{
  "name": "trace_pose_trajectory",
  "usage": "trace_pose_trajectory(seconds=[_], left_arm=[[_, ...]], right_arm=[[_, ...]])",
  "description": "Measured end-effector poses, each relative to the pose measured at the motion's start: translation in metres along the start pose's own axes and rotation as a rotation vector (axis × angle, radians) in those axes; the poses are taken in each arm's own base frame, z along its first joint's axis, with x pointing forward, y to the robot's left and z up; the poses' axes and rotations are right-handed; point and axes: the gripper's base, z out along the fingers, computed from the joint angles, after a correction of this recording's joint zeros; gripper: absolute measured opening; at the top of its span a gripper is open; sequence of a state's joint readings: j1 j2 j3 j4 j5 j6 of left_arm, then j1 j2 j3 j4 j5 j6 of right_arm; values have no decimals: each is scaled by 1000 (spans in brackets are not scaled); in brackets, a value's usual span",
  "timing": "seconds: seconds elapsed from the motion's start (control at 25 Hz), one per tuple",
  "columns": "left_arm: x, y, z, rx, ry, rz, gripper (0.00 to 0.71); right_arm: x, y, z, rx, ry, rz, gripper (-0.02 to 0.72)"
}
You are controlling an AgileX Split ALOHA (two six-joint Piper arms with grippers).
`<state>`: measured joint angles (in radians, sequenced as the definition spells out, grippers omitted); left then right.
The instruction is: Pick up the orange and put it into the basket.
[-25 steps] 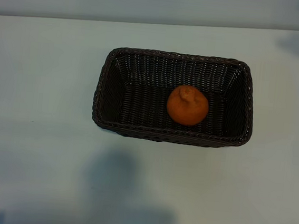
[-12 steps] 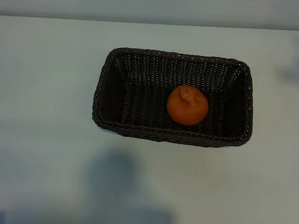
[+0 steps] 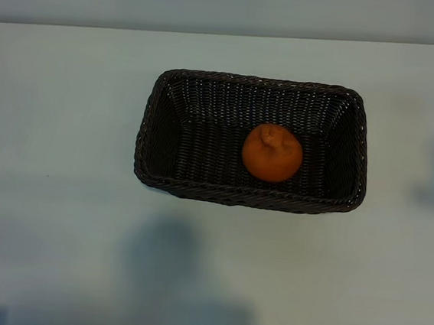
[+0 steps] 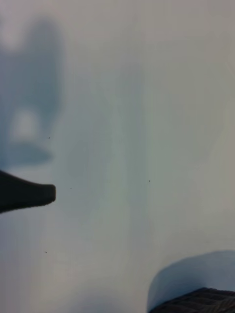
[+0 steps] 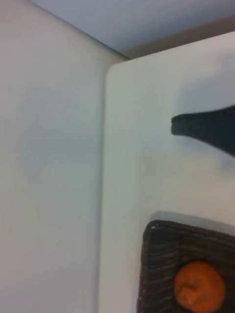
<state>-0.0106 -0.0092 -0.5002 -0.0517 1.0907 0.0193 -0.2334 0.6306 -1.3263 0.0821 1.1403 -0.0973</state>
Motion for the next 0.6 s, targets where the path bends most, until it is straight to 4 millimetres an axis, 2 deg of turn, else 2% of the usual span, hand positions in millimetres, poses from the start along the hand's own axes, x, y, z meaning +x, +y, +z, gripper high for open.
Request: trace_pose_trajectory(seconds=[0.36,0.6], left_arm=[[0,0,0,0,0,0,592],[0,0,0,0,0,1,592]], right_arm=[[47,3,-40,-53,-101,-13,596],[78,5,-42,-44,-90,9,596]])
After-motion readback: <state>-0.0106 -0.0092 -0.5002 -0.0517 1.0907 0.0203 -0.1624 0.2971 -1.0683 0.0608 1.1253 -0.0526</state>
